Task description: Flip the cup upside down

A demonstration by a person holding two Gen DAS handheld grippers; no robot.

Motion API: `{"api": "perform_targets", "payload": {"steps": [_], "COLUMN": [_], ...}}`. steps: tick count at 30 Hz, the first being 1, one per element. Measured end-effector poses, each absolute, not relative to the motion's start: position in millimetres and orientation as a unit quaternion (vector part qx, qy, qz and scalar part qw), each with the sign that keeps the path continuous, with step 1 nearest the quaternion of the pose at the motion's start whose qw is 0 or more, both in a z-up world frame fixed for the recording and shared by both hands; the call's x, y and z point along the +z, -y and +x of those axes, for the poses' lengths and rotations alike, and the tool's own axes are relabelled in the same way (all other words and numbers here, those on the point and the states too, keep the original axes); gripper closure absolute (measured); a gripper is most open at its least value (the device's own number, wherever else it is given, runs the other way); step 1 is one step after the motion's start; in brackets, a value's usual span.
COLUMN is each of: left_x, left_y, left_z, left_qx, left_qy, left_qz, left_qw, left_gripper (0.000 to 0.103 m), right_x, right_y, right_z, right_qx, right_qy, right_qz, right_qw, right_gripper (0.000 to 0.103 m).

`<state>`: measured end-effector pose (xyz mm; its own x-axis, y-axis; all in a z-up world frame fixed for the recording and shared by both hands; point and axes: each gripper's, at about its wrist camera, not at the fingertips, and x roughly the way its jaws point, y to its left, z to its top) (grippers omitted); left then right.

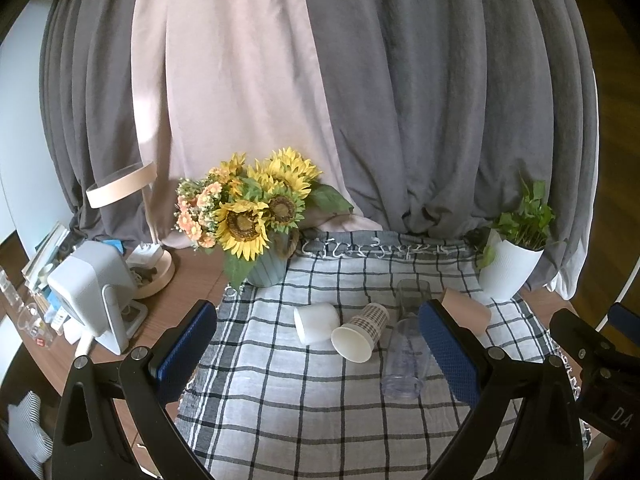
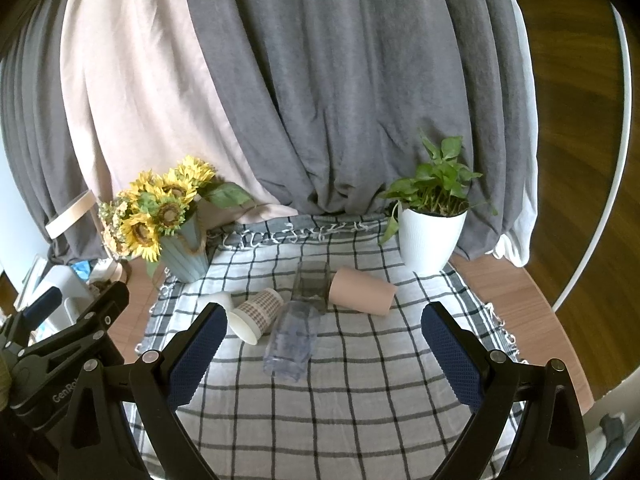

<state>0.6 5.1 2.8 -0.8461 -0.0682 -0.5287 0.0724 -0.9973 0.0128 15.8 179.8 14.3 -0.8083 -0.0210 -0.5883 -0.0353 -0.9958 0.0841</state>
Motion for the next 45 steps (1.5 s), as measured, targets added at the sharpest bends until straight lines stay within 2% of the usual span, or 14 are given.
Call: {"api": "perform_targets", "payload": {"steps": [12, 22, 31, 40, 45], "left_x": [-12.7, -58.5, -103.6, -132.8, -138.3], "left_y": [-22.0, -50.9, -74.7, -92.0, -99.2], "left_z": [-15.2, -53.7, -91.1, -134.5, -147.4], "left_qx": [-0.949, -0.915, -0.878, -0.848, -0.843], "left_qy": [-0.015, -0.053, -0.076, -0.073, -0.065], "left_qz": [0.311, 0.381, 0.416, 0.446, 0.442], "left_qw": [0.046, 0.119, 0.223, 0.277, 0.299], "left_gripper": [0.000, 0.000, 0.000, 0.000, 0.000], "right_x": [4.7, -29.3, -87.5, -132.8, -156.7], "right_y": [-194.3, -223.3, -228.3, -205.6, -196.6], "right_z": [-1.2, -55.7, -149.0, -214.5, -241.1], "right_qx": [0.943, 0.911, 0.839, 0.790, 0.763], "right_qy": [-0.036, -0.004, 0.083, 0.209, 0.246], "right_qz": [-0.330, -0.407, -0.520, -0.552, -0.569], "right_qw": [-0.009, -0.067, -0.139, -0.166, -0.184], "right_gripper": [0.005, 0.005, 0.005, 0.005, 0.005]}}
